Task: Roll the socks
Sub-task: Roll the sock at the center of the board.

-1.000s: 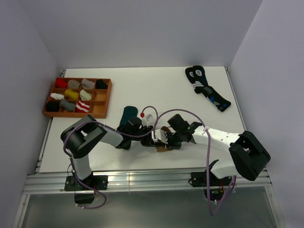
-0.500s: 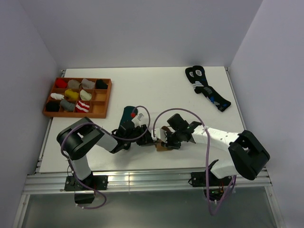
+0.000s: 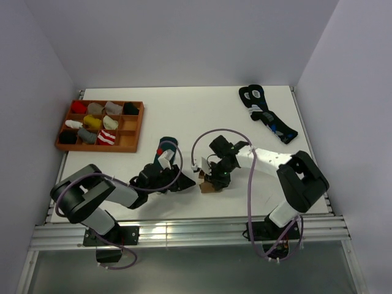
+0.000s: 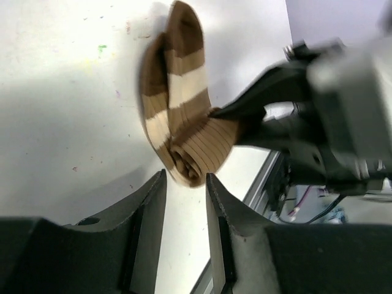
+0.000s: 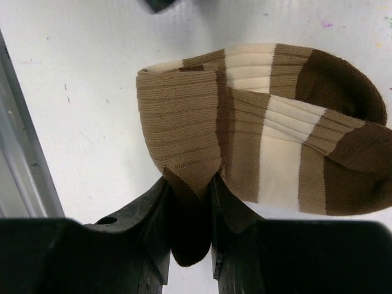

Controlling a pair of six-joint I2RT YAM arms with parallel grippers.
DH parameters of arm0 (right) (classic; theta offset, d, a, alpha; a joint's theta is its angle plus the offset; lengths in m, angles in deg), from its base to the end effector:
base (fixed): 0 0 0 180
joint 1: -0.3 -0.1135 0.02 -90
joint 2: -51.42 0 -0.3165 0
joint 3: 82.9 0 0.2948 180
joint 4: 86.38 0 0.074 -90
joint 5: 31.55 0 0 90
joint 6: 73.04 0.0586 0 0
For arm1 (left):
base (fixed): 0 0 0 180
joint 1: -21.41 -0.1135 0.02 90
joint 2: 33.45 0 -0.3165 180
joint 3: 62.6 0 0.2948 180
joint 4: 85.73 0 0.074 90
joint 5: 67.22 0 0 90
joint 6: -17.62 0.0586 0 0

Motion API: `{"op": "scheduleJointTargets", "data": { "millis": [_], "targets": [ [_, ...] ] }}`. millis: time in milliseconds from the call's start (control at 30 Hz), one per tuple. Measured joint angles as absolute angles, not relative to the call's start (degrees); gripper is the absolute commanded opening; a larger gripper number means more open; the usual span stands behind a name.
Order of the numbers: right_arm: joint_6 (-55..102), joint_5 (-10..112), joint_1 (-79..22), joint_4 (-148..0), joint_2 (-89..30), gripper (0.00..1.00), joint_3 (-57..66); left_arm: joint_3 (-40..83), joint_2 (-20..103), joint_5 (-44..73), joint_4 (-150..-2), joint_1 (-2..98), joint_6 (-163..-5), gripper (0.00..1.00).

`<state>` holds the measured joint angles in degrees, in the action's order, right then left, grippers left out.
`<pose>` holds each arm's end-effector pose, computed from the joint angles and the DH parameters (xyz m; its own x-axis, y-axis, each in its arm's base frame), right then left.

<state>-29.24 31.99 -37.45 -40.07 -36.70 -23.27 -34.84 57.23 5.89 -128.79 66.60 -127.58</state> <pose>0.2227 0.2055 0.1672 -0.0659 -0.8682 -0.4918 -0.9940 0.0140 0.1084 0.1855 -0.2109 0.1233 -0.8522 -0.2570 -0.4557 0.3007 0.4721 -0.8286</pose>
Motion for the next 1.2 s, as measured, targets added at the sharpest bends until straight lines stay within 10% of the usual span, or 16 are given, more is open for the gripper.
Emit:
{"op": "scheduleJointTargets", "data": {
  "millis": [500,1200],
  "targets": [
    [-37.2,19.5,-27.4,-7.5,-67.0,0.04,7.9,-31.0,47.0,17.1,-113.3,75.9,-113.4,0.41],
    [-39.5,18.7,-26.9,0.8,-70.9,0.04,9.1,-13.5,59.6,20.4,-100.7,79.3,-98.5,0.52]
  ]
}}
